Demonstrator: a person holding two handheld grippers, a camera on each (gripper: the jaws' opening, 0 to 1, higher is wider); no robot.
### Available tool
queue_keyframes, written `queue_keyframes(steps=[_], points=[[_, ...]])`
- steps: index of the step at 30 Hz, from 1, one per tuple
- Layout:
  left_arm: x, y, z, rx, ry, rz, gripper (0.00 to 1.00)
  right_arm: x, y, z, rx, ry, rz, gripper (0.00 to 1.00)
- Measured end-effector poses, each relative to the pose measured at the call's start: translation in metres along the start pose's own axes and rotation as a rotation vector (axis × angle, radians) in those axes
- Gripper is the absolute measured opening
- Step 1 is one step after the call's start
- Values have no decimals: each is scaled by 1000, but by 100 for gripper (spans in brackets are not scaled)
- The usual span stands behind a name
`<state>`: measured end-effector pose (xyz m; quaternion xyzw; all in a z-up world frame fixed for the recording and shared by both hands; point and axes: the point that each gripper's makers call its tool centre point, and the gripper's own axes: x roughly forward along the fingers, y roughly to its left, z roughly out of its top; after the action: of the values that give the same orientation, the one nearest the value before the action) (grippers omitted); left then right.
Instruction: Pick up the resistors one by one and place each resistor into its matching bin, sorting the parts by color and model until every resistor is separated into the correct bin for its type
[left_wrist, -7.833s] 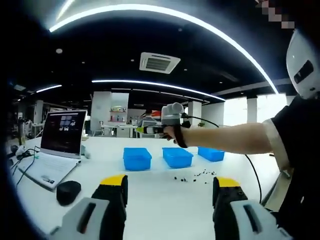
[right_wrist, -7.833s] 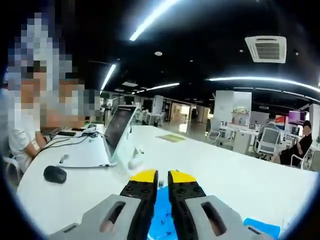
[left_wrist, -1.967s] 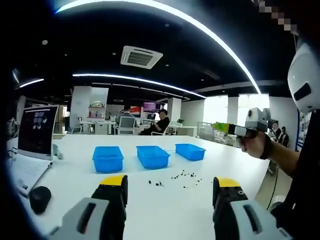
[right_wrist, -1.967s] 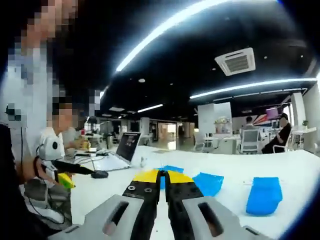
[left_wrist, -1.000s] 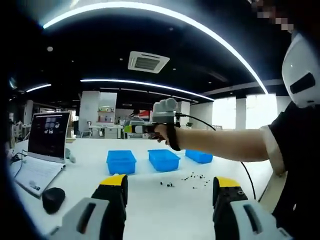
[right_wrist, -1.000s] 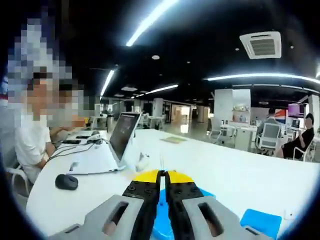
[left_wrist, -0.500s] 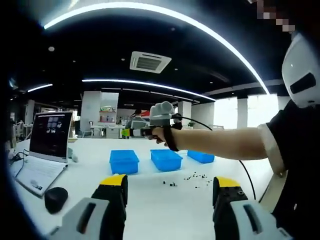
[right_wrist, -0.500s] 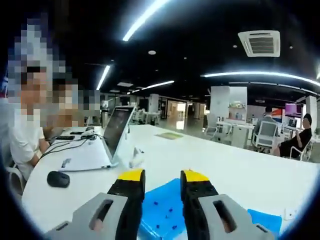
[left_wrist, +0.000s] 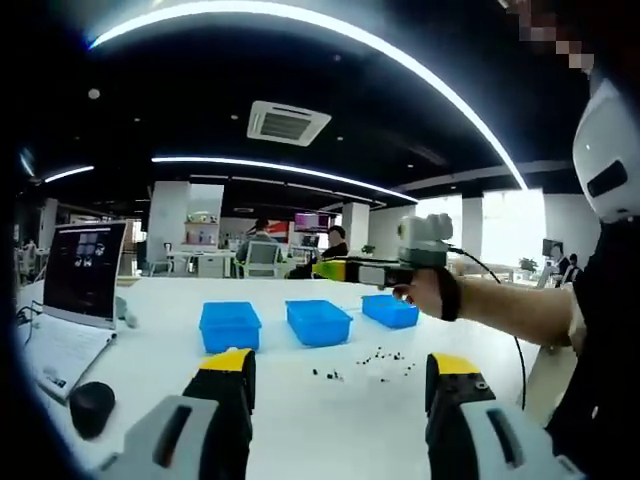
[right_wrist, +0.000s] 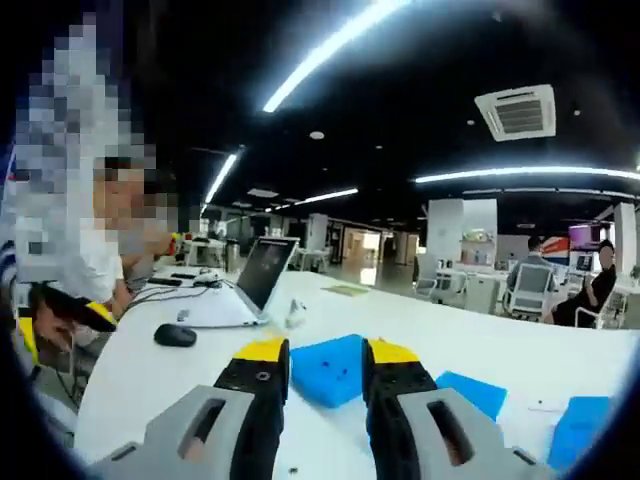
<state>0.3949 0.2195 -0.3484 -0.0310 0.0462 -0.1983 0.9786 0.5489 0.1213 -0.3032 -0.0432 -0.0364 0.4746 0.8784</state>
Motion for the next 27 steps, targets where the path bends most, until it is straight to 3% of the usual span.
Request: queue_keyframes(steps=[7,11,15,18,21,27], points=[[19,-11,-1,-6,1,-52,70,-102,6,-5,37,-17,-88,31],[24,-19,-1,-1,5,-77,70,-163,7,-16,49,2,-164,31],[26,-23,-2,3,12,-88,70,-209,7,-29,81,41,-244,30],[25,-25,-4,6,20,-94,70,-226,8,-33,94,55,-273,30],[25,-28,-6,9,29,-99,70,-229,9,-37,84,81,-271,30],[21,-28,-7,8,34,-92,70,-214,6,-43,64,145,-181,30]])
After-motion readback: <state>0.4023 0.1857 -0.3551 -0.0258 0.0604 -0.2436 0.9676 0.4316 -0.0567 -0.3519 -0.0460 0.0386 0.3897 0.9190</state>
